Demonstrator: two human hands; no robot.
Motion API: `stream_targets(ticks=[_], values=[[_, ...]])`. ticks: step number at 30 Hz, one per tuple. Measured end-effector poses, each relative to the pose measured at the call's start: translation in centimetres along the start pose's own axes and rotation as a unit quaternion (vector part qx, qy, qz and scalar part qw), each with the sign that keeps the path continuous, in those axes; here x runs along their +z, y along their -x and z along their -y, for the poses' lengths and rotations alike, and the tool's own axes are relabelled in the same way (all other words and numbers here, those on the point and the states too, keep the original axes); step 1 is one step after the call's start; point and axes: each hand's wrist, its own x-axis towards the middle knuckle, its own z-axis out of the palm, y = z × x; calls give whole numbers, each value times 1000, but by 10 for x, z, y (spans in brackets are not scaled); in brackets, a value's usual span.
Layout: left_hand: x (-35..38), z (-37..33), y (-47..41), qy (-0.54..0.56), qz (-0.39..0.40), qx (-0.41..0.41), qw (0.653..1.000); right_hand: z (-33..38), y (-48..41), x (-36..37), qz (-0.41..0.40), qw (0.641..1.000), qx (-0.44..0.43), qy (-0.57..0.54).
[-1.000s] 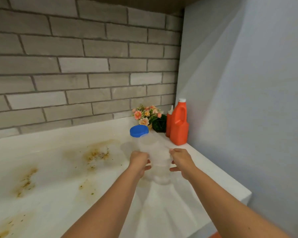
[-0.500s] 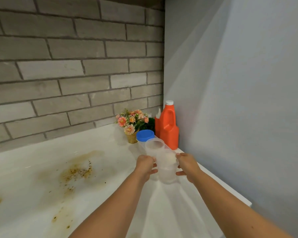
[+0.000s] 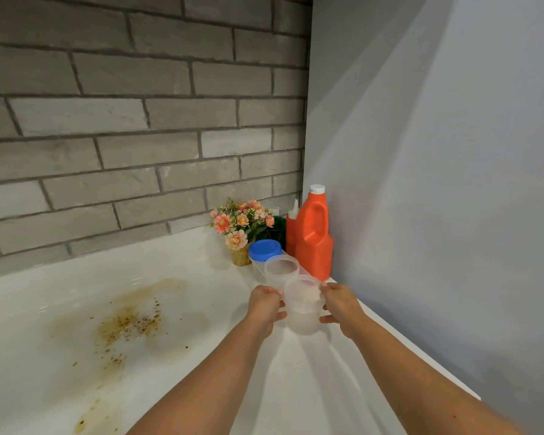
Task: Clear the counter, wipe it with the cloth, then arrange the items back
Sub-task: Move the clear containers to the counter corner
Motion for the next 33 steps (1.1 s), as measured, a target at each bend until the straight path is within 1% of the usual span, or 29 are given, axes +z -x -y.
stream_targets(ticks=[9,11,16,19,22,25,29,33], values=[[-2,8,-5,6,-7,-8,1000,-8,-10,5,-10,1000,6,12],[-4,9,-3,0,-4,-10,1000,-7,-9,6,-21,999,-5,32],[-19,0,13,-21,-37,0,999,17,7,7,-127,982,-104,90],[-32,-8,29,-14,-67,25,997,37,34,12,-146,966,-185,105],[-45,-11,49,-5,-91,47,995,48,63,25,-104,957,-251,99],[-67,-11,76,1,-133,75,988,52,91,43,-40,953,-284,93],[-107,-5,120,-29,-194,131,972,49,129,73,54,953,-285,92],[-159,4,168,-68,-266,152,949,42,175,115,148,946,-275,86]])
